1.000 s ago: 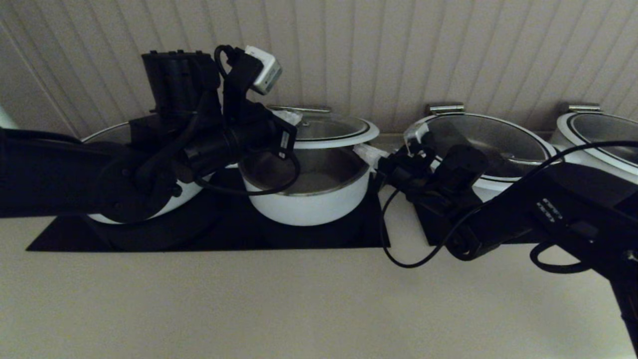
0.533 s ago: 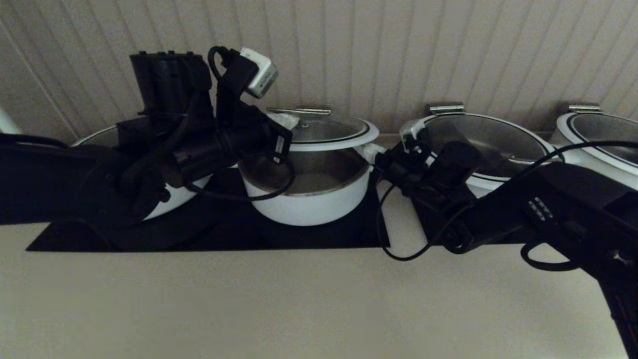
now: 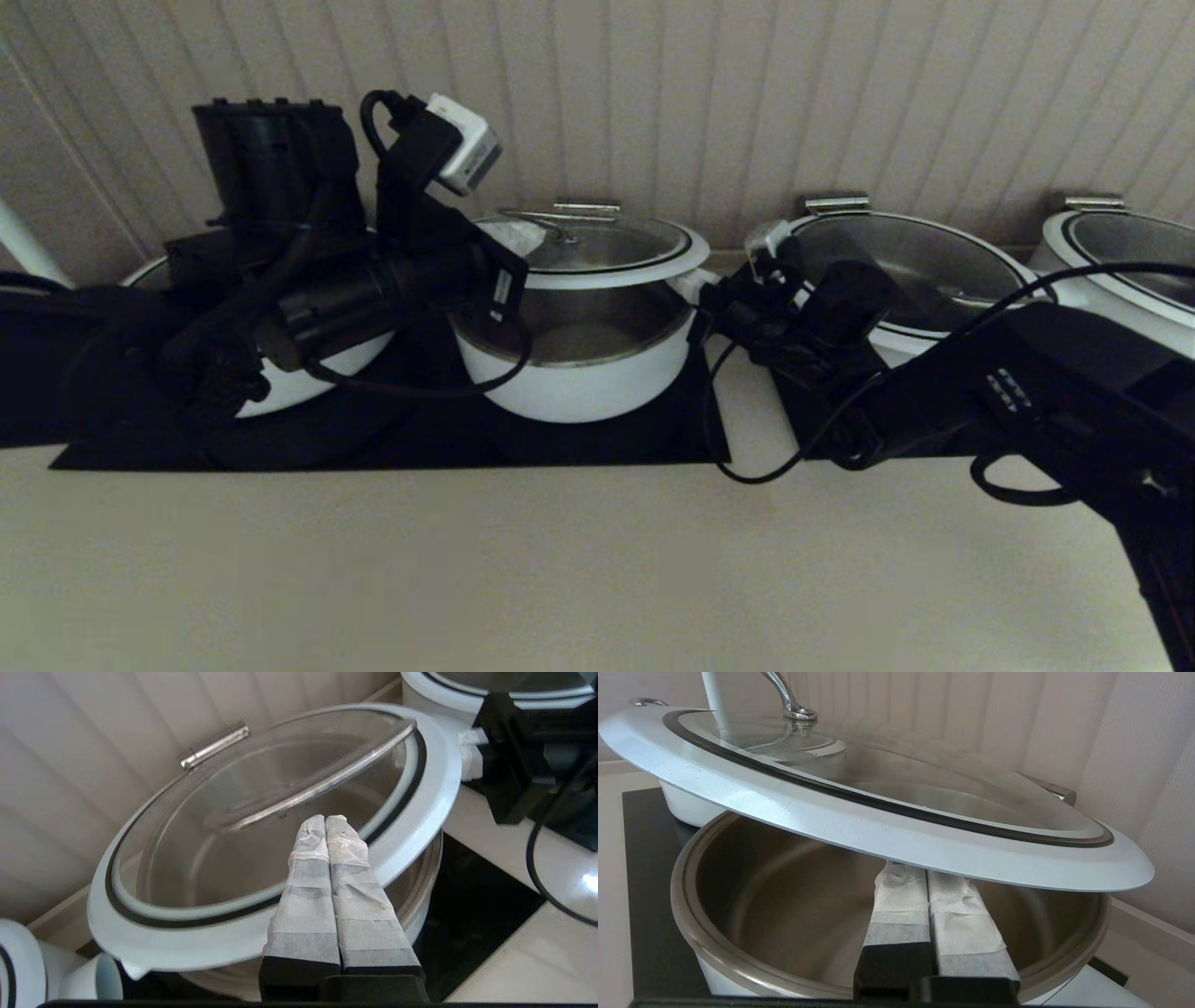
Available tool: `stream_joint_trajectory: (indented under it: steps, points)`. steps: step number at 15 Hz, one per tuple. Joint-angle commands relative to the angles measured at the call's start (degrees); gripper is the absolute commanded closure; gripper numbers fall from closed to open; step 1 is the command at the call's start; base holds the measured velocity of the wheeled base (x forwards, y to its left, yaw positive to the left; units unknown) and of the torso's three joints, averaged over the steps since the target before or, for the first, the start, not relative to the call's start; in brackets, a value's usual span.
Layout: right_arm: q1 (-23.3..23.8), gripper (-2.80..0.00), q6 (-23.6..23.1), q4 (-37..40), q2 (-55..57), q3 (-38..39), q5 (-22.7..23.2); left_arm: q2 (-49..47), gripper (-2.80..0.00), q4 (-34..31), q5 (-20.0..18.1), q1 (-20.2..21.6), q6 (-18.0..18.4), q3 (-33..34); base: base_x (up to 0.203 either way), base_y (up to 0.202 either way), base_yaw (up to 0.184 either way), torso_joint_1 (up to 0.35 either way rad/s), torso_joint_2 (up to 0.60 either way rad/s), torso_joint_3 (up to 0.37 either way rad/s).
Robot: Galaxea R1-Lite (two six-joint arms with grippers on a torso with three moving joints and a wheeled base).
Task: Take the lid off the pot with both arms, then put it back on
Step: Hold the pot lid with the right arm
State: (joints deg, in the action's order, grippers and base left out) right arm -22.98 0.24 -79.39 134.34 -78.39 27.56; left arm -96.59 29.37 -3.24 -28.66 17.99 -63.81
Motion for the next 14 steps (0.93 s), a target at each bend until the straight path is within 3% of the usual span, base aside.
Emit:
stream_joint_trajectory:
  steps: [1, 9, 11, 14]
  points:
    - [0.0, 0.00, 0.0, -0.5, -0.2, 0.0, 0.1, 1.7, 0.00, -2.4, 0.1, 0.1, 0.1, 0.1, 0.000, 0.000, 0.000, 0.000, 0.00, 0.000]
    - [0.3, 0.00, -0.1, -0.6, -0.3, 0.0, 0.1, 8.8, 0.00, -10.5, 0.2, 0.2, 0.1, 5.0, 0.000, 0.000, 0.000, 0.000, 0.00, 0.000]
    - [0.3, 0.00, -0.1, -0.7, -0.3, -0.2, 0.2, 11.5, 0.00, -15.1, 0.2, 0.2, 0.1, 5.9, 0.000, 0.000, 0.000, 0.000, 0.00, 0.000]
    - [0.3, 0.00, 0.0, -0.6, -0.4, -1.6, 0.2, 13.3, 0.00, -15.9, 0.3, 0.2, -0.4, 9.2, 0.000, 0.000, 0.000, 0.000, 0.00, 0.000]
